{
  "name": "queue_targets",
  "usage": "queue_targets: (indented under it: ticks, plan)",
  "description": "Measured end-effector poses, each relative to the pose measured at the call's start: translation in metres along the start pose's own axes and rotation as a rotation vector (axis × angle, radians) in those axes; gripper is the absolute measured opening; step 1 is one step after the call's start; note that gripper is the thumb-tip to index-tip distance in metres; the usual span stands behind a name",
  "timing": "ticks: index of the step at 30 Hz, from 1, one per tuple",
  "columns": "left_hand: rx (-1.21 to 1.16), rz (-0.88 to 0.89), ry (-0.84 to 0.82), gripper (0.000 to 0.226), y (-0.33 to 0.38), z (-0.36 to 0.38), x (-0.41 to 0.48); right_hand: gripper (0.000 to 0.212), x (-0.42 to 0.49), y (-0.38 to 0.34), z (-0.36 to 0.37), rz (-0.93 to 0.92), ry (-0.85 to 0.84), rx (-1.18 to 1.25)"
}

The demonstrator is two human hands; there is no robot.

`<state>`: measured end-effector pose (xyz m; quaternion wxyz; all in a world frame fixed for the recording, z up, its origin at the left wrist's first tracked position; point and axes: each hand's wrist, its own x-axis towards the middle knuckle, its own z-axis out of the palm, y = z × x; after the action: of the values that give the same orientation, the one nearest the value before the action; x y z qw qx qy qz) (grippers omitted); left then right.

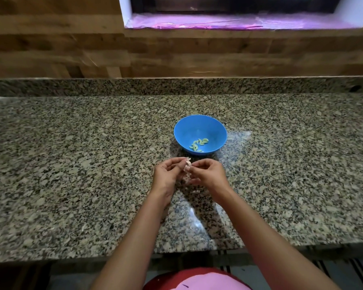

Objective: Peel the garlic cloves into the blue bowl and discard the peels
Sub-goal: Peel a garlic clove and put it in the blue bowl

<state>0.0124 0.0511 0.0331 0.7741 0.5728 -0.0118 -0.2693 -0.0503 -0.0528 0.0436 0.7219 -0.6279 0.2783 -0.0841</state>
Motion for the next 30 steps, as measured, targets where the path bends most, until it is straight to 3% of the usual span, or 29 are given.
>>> queue_targets:
  ticks: [6,11,16,19,24,27,30]
  plan:
    - [-0.038,0.016,-0.037,0.008,-0.004,0.011,-0.006,0.011,-0.004,-0.007,-0.009,-0.080,-0.055,-0.081]
    - [0.135,0.084,-0.018,0.013,-0.003,0.015,-0.006,0.012,-0.001,-0.001,-0.014,-0.168,0.026,-0.353]
    - [0.094,0.070,-0.026,0.008,-0.005,0.009,-0.005,0.017,-0.001,-0.003,-0.018,-0.078,-0.073,-0.171]
    - [0.141,0.059,0.035,0.009,-0.006,0.007,-0.004,0.016,0.002,0.002,-0.017,-0.102,-0.009,-0.214]
    - [0.845,0.220,0.159,0.011,-0.009,-0.013,0.003,0.017,0.006,0.008,-0.022,-0.048,0.034,-0.271]
    - [1.095,0.292,0.196,0.027,-0.018,-0.019,0.009,0.017,0.007,0.011,-0.032,-0.174,0.102,-0.676]
    - [1.260,0.419,0.194,0.037,-0.028,-0.016,-0.001,0.017,0.006,0.015,-0.039,-0.341,0.046,-1.087]
